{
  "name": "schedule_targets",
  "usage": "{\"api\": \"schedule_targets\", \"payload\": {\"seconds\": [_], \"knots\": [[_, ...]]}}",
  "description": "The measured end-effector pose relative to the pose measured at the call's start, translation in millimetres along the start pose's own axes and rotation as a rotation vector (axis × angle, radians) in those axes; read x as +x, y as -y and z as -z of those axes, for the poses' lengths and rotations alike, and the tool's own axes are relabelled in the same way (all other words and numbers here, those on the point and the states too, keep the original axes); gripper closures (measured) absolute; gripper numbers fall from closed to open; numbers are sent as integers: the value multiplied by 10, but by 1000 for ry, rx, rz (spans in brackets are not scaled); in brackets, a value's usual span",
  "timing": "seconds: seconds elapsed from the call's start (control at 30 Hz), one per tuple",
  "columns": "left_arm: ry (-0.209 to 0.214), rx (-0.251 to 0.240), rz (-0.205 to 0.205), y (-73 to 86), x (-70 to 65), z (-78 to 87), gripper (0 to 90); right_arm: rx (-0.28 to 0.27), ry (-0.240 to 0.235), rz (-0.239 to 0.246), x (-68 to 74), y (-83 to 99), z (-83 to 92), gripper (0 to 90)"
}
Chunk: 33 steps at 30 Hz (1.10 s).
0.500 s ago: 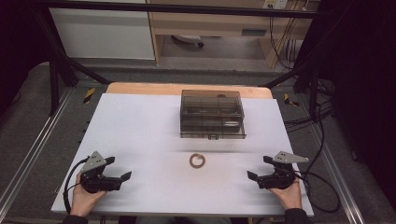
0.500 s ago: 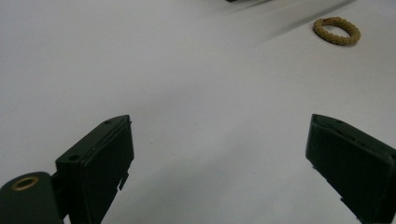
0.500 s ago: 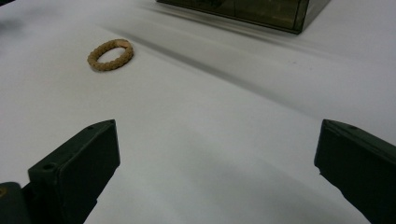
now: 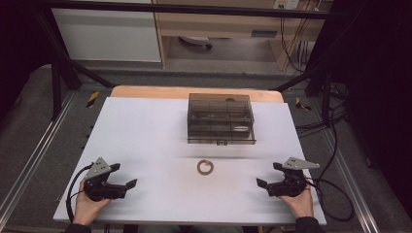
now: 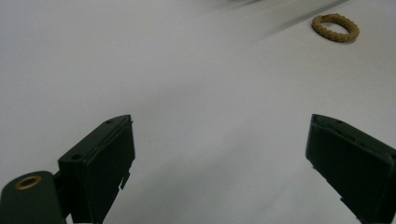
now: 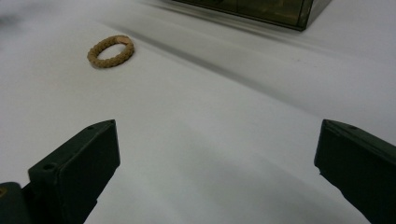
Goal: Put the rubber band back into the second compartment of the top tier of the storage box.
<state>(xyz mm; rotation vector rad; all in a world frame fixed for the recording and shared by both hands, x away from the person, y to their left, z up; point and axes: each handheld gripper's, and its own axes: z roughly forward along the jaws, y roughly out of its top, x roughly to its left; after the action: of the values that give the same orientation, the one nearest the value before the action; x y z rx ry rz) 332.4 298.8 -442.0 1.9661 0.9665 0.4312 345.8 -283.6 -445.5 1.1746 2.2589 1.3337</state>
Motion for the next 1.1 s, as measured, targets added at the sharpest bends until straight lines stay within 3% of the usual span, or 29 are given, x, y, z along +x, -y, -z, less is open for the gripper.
{"api": "schedule_targets", "payload": {"seconds": [1.1], "knots": [[-7, 1, 19, 0, 18, -5, 75, 16, -47, 27, 252, -176, -235, 9]]}}
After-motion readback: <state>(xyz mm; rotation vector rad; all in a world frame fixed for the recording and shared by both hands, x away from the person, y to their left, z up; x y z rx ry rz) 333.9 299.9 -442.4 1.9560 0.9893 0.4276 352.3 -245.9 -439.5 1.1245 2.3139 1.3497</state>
